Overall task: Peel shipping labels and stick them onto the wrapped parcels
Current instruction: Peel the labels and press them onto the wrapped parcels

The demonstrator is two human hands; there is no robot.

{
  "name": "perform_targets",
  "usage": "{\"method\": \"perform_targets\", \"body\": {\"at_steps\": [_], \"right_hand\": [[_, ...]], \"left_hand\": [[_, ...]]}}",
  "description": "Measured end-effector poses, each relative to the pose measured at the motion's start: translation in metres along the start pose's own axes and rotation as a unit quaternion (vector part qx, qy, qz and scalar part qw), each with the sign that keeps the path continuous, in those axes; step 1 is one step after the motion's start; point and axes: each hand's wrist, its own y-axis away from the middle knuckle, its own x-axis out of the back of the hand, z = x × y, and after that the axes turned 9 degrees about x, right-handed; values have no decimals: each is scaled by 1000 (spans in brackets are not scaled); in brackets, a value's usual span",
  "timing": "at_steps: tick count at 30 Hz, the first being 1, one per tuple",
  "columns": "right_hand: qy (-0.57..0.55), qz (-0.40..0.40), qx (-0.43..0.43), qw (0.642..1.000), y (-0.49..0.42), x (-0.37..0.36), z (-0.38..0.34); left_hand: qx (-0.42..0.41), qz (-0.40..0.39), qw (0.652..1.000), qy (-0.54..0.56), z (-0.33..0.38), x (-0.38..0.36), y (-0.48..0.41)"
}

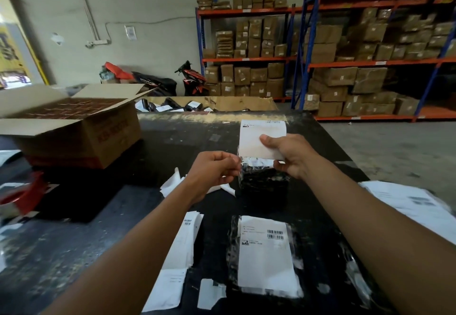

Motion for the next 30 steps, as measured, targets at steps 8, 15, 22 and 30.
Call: {"method": "perform_targets", "body": {"at_steps": [8, 15, 22, 30], "right_hand": [[15, 4, 5, 1000, -1, 1, -2], [15, 7, 6, 1000, 2, -2, -3], [20, 9, 5, 1000, 7, -5, -6], [30, 7, -27, 999, 9, -10, -2]], "left_hand": [[-31, -3, 999, -32, 9, 0, -5], [-41, -18, 998, -36, 10, 2, -6], [-52, -29, 998, -30, 12, 6, -5], [-28, -93, 993, 63, 14, 5, 1]]}}
